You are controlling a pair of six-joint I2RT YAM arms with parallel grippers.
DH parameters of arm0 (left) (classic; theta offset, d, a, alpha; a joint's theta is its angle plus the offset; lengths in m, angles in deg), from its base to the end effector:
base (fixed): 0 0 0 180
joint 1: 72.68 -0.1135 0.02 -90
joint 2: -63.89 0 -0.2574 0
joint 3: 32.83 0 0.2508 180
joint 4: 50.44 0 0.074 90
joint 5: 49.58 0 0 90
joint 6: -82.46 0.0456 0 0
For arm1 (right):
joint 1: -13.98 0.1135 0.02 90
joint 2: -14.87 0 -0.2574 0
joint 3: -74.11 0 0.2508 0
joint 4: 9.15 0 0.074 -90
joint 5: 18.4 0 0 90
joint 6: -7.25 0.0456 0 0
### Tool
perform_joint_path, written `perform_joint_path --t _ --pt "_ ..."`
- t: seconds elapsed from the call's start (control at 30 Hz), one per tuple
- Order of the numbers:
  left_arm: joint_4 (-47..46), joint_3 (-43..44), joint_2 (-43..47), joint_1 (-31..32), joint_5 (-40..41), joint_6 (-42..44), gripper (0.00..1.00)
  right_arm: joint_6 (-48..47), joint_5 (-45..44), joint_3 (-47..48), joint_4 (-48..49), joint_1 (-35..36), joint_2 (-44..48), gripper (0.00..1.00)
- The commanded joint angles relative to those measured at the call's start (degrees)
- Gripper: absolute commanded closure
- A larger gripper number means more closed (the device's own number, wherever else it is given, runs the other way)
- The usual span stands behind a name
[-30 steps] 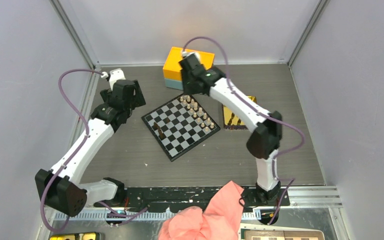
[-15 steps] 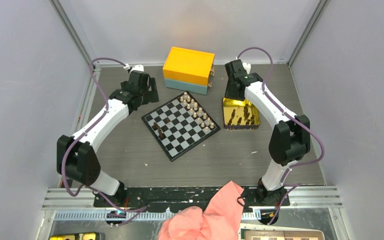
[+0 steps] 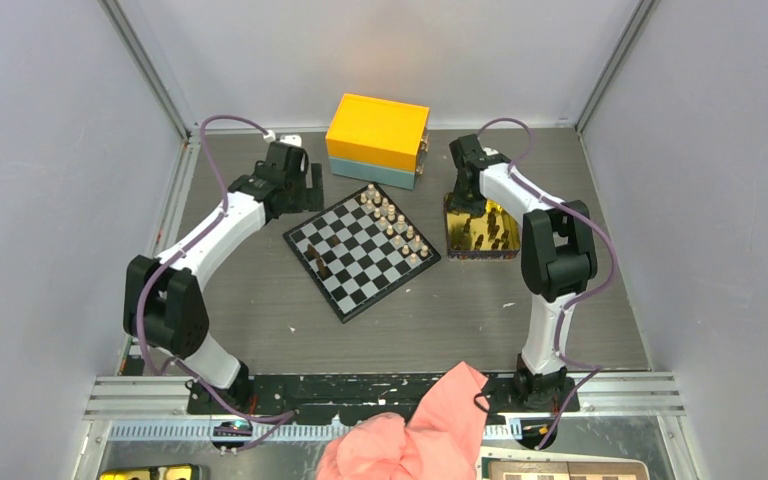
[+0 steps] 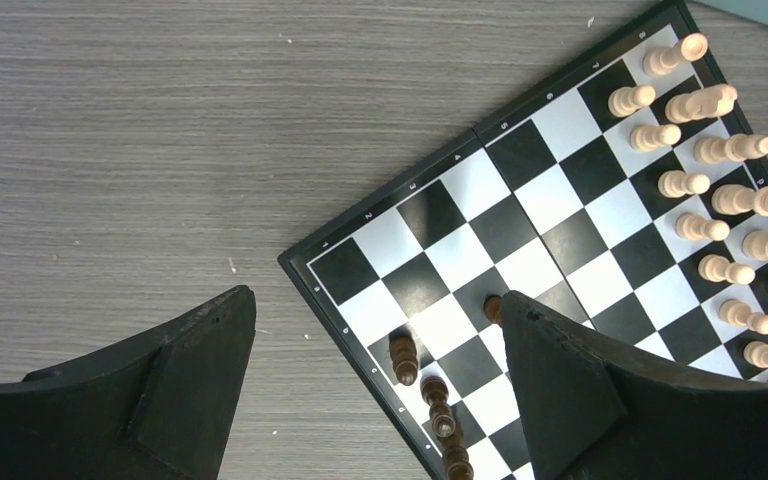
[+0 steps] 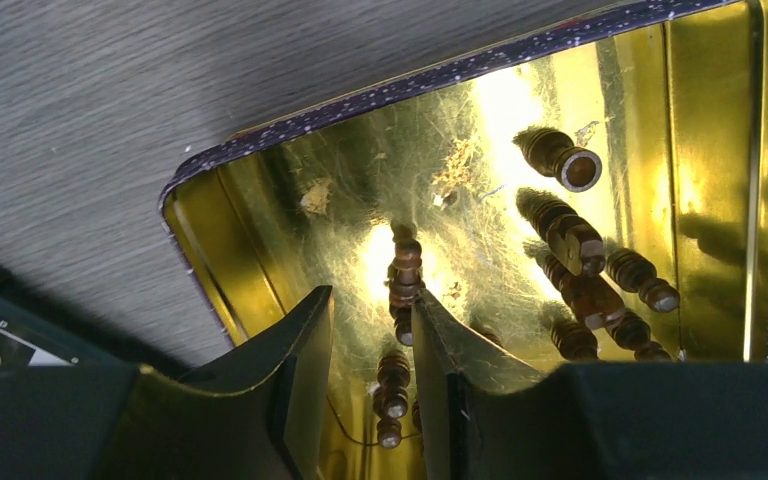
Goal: Set up the chess pieces on the board
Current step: Pick up the chess piece from the storage box.
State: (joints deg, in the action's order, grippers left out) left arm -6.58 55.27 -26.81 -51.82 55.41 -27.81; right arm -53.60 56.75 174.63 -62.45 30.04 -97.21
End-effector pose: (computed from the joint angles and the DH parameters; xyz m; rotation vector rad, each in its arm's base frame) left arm 0.3359 -0.1154 0.2739 -0.1111 2.3442 -0.0401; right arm 0.3998 0.1029 0.1949 0.3769 2.6123 -0.0913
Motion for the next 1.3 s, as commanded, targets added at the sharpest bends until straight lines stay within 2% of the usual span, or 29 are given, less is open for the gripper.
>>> perform_joint_path --t 0.0,0.47,0.67,1.03,1.1,1.27 --pt "-0.29 2.69 -0.76 -0.27 -2.24 2.11 0.08 1.3 -0.03 2.27 2.11 -1.17 -0.08 0.6" --pt "-0.72 3.48 -3.48 -0.3 -3.95 3.0 0.08 1.66 0.7 2.86 2.65 -2.43 -3.53 0.62" --pt "-0.8 4.18 -4.3 -0.29 -4.35 3.48 0.08 1.79 0.95 3.41 2.55 -2.62 -4.76 0.67" --pt "-0.74 4.58 -4.96 -0.3 -4.44 3.75 0.08 1.71 1.41 3.2 2.37 -3.06 -5.74 0.7" --pt "-0.75 4.64 -5.01 -0.3 -4.41 3.75 0.08 1.62 1.41 3.0 2.21 -3.15 -5.57 0.72" --pt "-0.57 4.78 -4.94 -0.3 -4.26 3.6 0.08 1.53 1.42 2.8 2.2 -3.19 -5.15 0.86"
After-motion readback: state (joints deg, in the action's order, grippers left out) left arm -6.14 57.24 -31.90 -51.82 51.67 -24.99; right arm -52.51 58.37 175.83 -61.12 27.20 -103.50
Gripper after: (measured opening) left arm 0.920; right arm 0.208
